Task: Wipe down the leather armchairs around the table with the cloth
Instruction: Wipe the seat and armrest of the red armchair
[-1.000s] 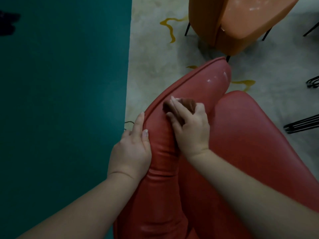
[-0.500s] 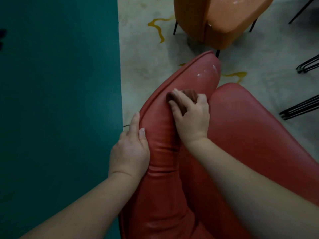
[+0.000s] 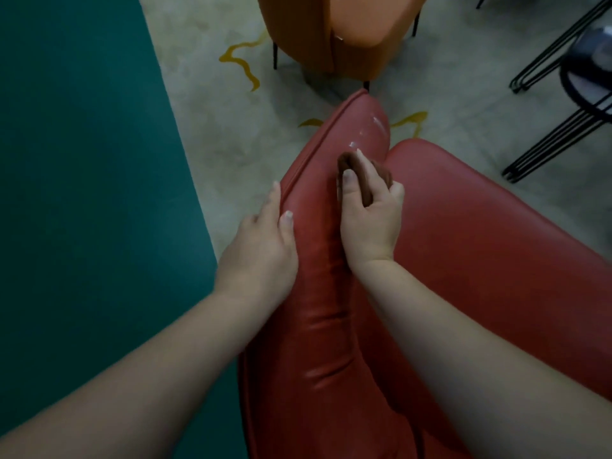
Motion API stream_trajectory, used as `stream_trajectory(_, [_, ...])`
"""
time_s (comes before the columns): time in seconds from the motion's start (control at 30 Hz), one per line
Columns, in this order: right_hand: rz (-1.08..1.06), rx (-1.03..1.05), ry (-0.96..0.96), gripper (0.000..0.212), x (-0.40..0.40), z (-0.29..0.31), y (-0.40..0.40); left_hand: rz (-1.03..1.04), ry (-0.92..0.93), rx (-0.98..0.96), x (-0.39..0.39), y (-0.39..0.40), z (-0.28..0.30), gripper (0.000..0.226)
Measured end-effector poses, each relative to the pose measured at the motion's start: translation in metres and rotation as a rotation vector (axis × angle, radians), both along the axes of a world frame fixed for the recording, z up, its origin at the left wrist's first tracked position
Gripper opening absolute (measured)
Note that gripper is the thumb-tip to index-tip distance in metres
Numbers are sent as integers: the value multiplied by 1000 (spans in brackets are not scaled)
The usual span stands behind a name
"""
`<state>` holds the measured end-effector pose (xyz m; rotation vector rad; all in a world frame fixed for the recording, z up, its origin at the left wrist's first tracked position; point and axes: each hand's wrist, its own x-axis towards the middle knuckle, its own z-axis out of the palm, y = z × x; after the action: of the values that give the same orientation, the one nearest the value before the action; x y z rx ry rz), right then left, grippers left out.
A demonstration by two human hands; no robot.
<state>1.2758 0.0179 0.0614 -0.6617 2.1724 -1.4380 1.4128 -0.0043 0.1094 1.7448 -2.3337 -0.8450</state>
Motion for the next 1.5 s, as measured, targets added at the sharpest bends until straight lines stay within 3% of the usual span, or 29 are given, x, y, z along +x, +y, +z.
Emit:
stream_trajectory(0.17, [-137,-43,-82,34,-9,-6,-3,-211,-53,14,-59,-73,-10,57])
stream_trajectory(0.33, [-314,-114,-240,37,-47,-19,-19,-218,-72,-165,-66,-78,-25,54])
stream_trajectory(0.47, [-328,-126,-259,51,-85,-30,-50,-212,-80,-172,-64,-79,-27,54])
stream_trajectory(0.67, [-191,2,-235,39,-114,-43,-93,-215,-56,-170,-62,-77,-23,55])
stream_trajectory(0.9, [-1,-11,11,38,-88,-40,-64,-214,-73,-147,-63,-75,-20,59])
stream_trajectory(1.07, [-107,50,-101,35,-125,-36,-107,-212,-69,-148,-62,-73,-19,58])
stream_trajectory(1.17, [-56,33,-90,37,-124,-38,-108,-213,-70,-145,-62,-74,-19,58])
stream_trajectory(1.37, [203,-149,218,39,-80,-30,-56,-206,-94,-120,-65,-75,-19,60])
stream_trajectory(1.5, [52,-11,146,38,-111,-31,-95,-199,-75,-102,-66,-72,-16,58])
